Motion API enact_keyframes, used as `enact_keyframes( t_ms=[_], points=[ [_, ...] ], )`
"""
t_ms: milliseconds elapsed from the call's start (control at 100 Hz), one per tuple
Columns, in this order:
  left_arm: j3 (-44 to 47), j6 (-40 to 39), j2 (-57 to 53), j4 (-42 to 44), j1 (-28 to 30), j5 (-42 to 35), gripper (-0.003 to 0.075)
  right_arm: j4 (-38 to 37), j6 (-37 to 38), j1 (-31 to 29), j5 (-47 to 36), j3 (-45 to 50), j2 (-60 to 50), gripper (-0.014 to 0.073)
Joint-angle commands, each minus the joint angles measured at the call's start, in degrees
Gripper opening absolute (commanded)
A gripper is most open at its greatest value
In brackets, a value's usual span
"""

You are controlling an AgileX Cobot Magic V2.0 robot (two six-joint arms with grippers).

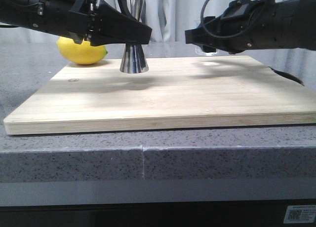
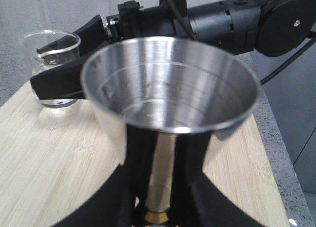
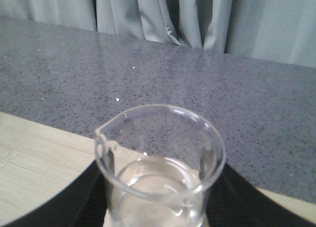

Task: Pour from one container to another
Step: 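Lift the beaker with the right gripper and carry it toward the jigger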

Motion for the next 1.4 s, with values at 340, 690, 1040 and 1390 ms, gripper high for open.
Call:
enact_keyframes(
  t_ms=[340,690,1040,1390],
  points=[
    [-1.62,-0.45,-3.17,-4.19,-0.54,5.78,-0.0019,-4.36,-0.12,0.01,1.67,-1.64,-10.46,0.0246],
    [-1.62,-0.45,-3.17,-4.05,-0.54,5.78,-0.0019,-8.65,-0.12,0.01,7.62,-1.64,-17.67,0.0246],
    [-1.62,-0.45,-3.17,-4.05,-0.54,5.78,-0.0019,-13.38,-0.12,0.38,13.63,-1.64,-23.72,0.0246],
    [-1.62,-0.45,-3.17,-4.18,-0.54,5.78,-0.0019,-18.03,-0.12,3.98,16.82,-2.9,-24.89,0.0246]
  ],
)
